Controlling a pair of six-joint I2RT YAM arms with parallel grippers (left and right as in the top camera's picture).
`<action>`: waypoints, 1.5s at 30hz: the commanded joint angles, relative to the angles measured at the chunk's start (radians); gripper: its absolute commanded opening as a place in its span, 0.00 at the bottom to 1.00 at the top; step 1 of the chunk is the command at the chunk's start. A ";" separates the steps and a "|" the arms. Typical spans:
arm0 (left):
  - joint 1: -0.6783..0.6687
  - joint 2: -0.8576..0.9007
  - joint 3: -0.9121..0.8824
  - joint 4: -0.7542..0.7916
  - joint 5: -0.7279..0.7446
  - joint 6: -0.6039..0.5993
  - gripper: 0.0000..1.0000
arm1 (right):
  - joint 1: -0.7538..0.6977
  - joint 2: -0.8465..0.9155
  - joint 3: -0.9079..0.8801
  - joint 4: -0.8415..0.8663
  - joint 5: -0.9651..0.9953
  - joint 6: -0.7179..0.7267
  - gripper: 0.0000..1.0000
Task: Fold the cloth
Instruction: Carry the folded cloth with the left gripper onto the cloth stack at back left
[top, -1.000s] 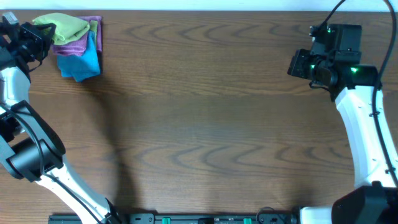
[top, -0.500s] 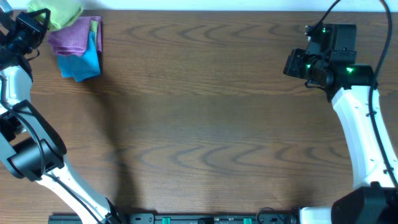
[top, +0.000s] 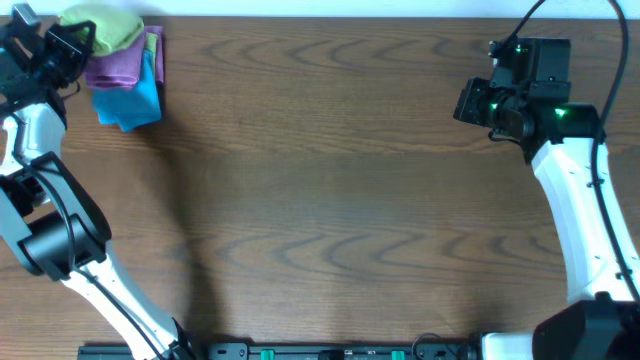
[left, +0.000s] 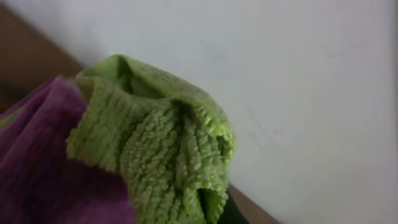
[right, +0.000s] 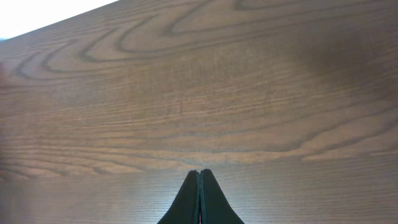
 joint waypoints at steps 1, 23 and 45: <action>0.004 0.031 0.010 -0.016 -0.006 0.033 0.06 | 0.005 -0.017 0.007 0.003 -0.004 0.018 0.02; 0.076 0.038 0.010 -0.232 -0.026 0.048 0.95 | 0.005 -0.017 0.007 0.003 -0.005 0.035 0.02; 0.130 -0.142 0.010 -0.658 -0.009 0.296 0.95 | 0.016 -0.017 0.007 0.006 -0.005 0.039 0.01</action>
